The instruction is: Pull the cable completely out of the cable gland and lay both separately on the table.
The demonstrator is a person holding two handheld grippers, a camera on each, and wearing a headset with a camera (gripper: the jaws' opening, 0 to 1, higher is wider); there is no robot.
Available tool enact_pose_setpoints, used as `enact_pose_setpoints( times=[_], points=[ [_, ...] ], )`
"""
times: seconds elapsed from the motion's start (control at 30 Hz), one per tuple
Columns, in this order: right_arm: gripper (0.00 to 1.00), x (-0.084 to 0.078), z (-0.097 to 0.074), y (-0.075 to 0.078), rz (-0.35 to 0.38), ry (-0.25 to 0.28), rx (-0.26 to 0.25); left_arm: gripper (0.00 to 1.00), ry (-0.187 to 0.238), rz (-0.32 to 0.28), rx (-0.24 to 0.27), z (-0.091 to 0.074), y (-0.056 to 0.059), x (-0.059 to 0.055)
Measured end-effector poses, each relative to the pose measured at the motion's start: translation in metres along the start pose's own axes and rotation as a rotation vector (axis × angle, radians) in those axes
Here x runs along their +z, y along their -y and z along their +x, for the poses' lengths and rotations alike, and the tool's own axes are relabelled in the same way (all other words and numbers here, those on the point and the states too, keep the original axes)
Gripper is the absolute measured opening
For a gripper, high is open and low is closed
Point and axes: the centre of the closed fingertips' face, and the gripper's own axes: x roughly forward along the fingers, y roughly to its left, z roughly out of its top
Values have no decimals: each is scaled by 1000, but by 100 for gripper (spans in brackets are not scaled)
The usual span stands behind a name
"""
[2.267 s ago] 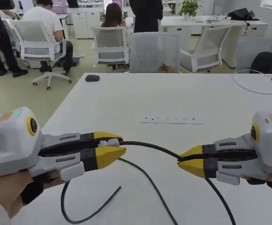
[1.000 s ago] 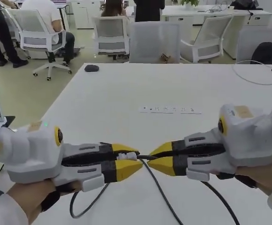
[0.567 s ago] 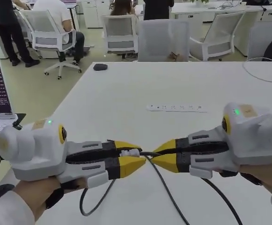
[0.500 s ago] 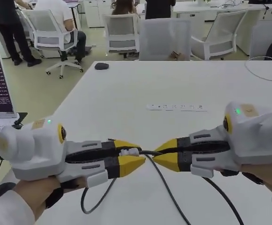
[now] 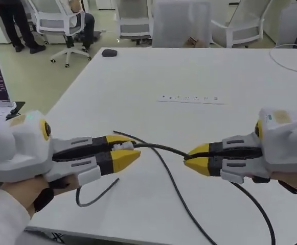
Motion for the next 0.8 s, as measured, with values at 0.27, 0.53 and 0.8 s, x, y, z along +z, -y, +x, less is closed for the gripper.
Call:
enact_pose_setpoints(
  times=[0.27, 0.53, 0.8],
  points=[
    [3, -20, -13, 13, 8, -53, -59, 17, 12, -9, 22, 0, -7, 2],
    [3, -21, -12, 18, 14, -73, -79, 17, -8, 14, 15, 4, -10, 4],
    [8, -2, -15, 21, 28, -67, -141, 17, -63, 33, 11, 0, -19, 2]
  ],
)
